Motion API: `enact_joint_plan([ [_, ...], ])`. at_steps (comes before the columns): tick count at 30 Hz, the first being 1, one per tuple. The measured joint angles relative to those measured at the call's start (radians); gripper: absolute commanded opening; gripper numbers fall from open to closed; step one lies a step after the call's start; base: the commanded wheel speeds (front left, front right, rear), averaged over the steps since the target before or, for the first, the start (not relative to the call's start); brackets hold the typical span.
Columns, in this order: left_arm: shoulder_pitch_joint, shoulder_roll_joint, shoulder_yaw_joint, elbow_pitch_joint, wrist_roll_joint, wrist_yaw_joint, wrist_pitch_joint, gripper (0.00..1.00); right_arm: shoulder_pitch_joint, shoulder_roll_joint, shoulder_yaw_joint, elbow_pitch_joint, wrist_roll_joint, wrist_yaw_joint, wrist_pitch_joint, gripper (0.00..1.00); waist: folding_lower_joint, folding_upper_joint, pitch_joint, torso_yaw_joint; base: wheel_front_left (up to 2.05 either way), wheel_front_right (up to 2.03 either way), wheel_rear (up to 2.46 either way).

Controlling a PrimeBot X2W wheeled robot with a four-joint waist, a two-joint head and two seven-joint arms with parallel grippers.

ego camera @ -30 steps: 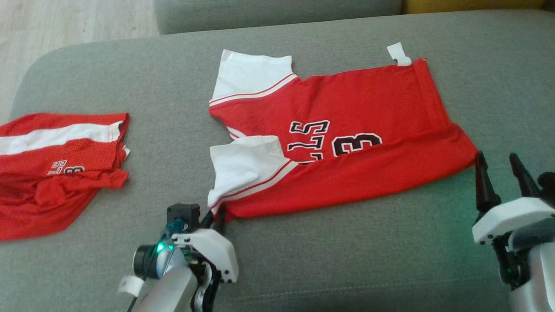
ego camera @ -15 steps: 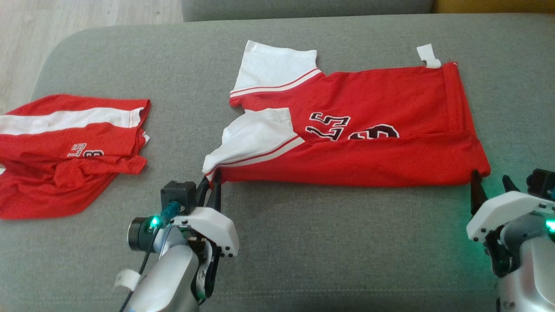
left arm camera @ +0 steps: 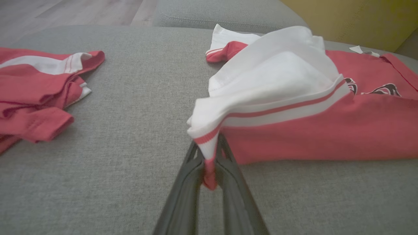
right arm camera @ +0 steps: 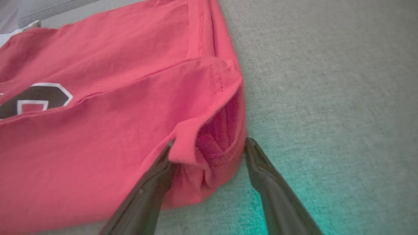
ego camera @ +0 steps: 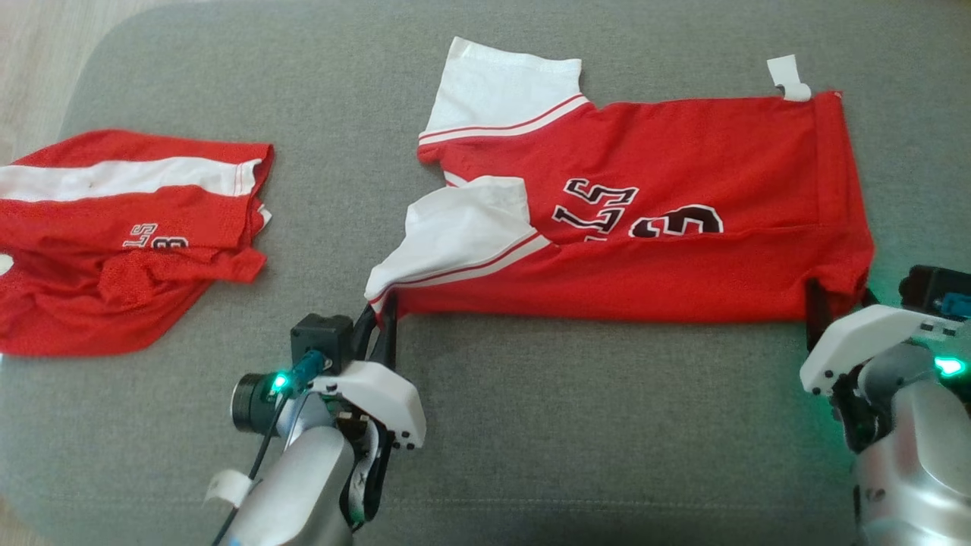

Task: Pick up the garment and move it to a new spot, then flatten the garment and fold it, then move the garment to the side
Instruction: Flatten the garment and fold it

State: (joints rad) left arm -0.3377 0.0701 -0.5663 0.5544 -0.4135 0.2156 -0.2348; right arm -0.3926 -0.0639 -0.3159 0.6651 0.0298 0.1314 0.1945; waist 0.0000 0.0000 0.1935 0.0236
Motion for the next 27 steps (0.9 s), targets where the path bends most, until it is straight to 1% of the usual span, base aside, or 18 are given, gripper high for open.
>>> enact_joint_plan([
  [4,-0.009,0.0,-0.004,0.0,0.0,-0.005,0.0,0.0,-0.02,-0.011,0.008,0.033,-0.007,0.0,0.008,1.0,0.0,0.0,0.007,0.009,0.0,0.0,0.0],
  [5,-0.012,0.0,-0.004,0.001,0.0,-0.005,0.0,0.0,-0.028,-0.014,0.008,0.042,-0.007,0.0,0.008,0.64,0.0,0.0,0.007,0.01,0.0,0.0,0.0],
  [6,-0.015,0.0,-0.004,0.001,0.0,-0.006,0.0,0.0,-0.034,-0.015,0.008,0.05,-0.01,0.0,0.008,0.04,0.0,0.0,0.005,0.01,0.0,0.0,0.0],
  [7,-0.017,0.0,-0.005,0.002,0.0,-0.006,0.0,0.0,-0.039,-0.016,0.009,0.058,-0.013,0.0,0.008,0.0,0.0,0.0,0.003,0.011,0.0,0.0,0.0],
  [12,-0.017,0.001,-0.011,0.013,0.0,-0.006,0.0,0.0,-0.047,-0.02,0.021,0.081,-0.015,0.0,0.009,0.0,0.0,0.0,-0.015,0.008,0.0,0.0,0.0],
  [19,-0.009,0.004,-0.033,0.033,0.0,-0.006,0.0,0.0,-0.015,-0.058,0.031,0.087,-0.003,0.0,0.029,0.0,0.0,0.0,-0.075,-0.005,0.0,0.0,0.0],
  [22,0.014,0.005,-0.048,0.04,0.0,-0.017,0.012,0.0,0.03,-0.069,0.042,0.073,0.017,0.0,0.046,0.0,0.0,0.0,-0.108,-0.012,0.0,0.0,0.0],
  [27,0.077,0.012,-0.092,0.055,0.0,-0.032,0.051,0.0,0.108,-0.083,0.046,0.015,0.053,0.0,0.096,0.0,0.0,0.0,-0.162,-0.023,0.0,0.0,0.0],
])
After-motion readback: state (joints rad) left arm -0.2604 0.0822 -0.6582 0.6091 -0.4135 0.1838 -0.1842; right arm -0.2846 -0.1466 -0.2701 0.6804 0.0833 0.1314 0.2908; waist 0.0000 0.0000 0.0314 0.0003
